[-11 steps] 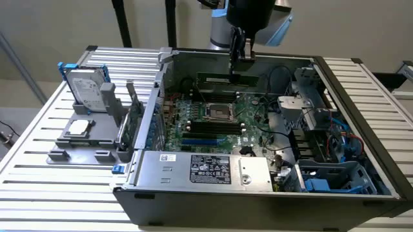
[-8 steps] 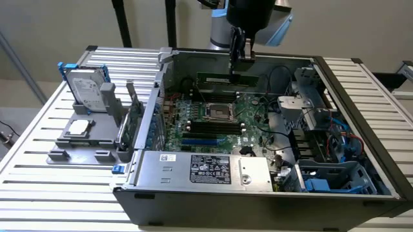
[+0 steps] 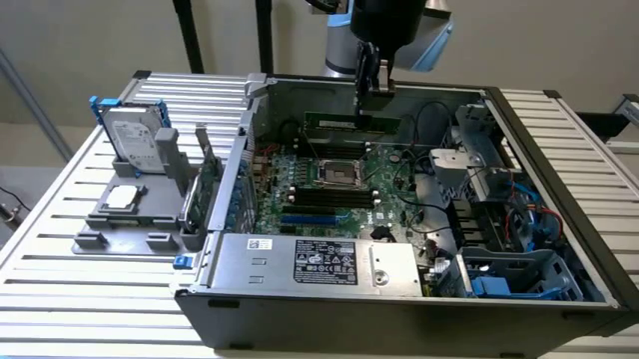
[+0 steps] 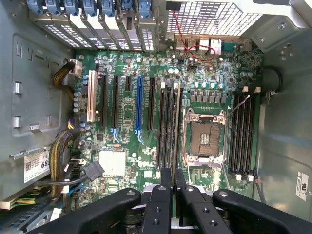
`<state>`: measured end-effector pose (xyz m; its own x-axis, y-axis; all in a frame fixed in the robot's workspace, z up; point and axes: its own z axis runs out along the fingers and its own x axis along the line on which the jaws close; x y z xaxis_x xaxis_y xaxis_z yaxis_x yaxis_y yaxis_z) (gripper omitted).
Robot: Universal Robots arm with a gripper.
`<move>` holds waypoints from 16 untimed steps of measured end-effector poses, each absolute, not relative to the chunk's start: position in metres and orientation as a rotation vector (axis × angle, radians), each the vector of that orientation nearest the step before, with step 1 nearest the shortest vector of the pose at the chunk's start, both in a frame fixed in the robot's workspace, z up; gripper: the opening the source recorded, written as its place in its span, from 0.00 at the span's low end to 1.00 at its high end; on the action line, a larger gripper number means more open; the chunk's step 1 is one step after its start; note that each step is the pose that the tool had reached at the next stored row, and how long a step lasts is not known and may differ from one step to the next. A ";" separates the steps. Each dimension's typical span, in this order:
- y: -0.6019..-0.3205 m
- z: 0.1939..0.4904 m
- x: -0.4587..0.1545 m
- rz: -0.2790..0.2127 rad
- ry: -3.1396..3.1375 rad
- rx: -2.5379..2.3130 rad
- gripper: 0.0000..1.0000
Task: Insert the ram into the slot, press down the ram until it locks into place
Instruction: 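Insert the ram into the slot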
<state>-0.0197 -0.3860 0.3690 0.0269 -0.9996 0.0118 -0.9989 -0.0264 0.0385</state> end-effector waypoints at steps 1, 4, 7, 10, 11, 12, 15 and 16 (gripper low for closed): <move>-0.386 0.369 -0.020 -0.029 -2.167 2.225 0.13; -0.387 0.367 -0.020 -0.028 -2.166 2.225 0.13; -0.390 0.362 -0.021 -0.028 -2.165 2.227 0.13; -0.394 0.356 -0.022 -0.028 -2.163 2.229 0.13; -0.395 0.354 -0.022 -0.028 -2.163 2.229 0.13; -0.395 0.352 -0.022 -0.028 -2.162 2.229 0.13; -0.397 0.347 -0.024 -0.028 -2.161 2.230 0.13; -0.397 0.345 -0.026 -0.028 -2.162 2.230 0.13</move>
<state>-0.0258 -0.3968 0.3451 0.0313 -0.9994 0.0119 -0.9988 -0.0308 0.0386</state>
